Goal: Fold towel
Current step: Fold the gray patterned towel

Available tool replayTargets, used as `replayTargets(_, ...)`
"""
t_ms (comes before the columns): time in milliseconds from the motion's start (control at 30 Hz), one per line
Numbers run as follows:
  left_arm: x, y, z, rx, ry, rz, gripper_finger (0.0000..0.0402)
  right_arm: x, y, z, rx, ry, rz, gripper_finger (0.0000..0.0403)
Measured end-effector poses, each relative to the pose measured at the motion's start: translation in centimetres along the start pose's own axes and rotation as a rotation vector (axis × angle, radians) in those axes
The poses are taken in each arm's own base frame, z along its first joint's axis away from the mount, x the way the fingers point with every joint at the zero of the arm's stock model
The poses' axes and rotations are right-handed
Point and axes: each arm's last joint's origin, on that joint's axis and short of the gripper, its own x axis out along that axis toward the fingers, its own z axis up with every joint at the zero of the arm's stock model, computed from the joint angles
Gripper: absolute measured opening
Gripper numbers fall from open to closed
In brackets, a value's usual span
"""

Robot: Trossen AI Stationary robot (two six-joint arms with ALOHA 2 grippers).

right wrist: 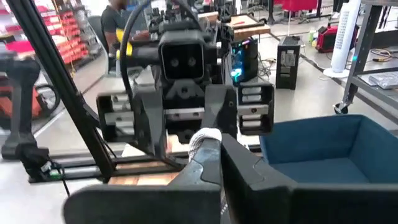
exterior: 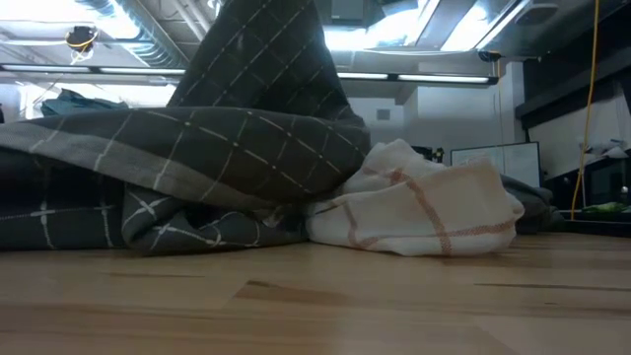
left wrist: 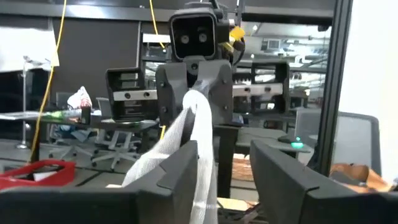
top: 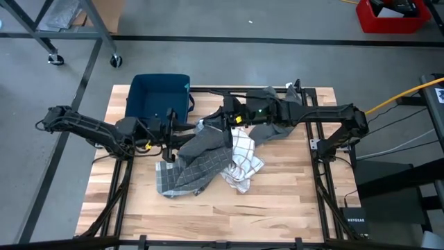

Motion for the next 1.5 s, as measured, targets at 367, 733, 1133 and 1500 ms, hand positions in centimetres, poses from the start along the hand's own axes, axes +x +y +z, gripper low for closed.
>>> replayTargets(367,-1.1,-1.2,-0.4,-0.167,0.125,-0.070,0.0153,-3.9,1.0,9.4,-0.083,-0.349,-0.192,0.0003)
replayTargets(733,-1.9,-2.1,-2.4,-0.112,0.345,-0.133,0.0153,-9.5,2.8,16.6,-0.164,-0.601,-0.072,0.0003)
replayTargets(1133,-2.3,-1.5,0.6,0.141,0.110,-0.135,0.0153,-11.8,3.4,17.9,-0.093,-0.513,0.020,0.0003)
replayTargets(1500,-2.4,-1.4,-2.3,0.154,0.364,-0.079,0.0153,-11.1,3.3,17.5,-0.091,-0.492,0.016,0.0003)
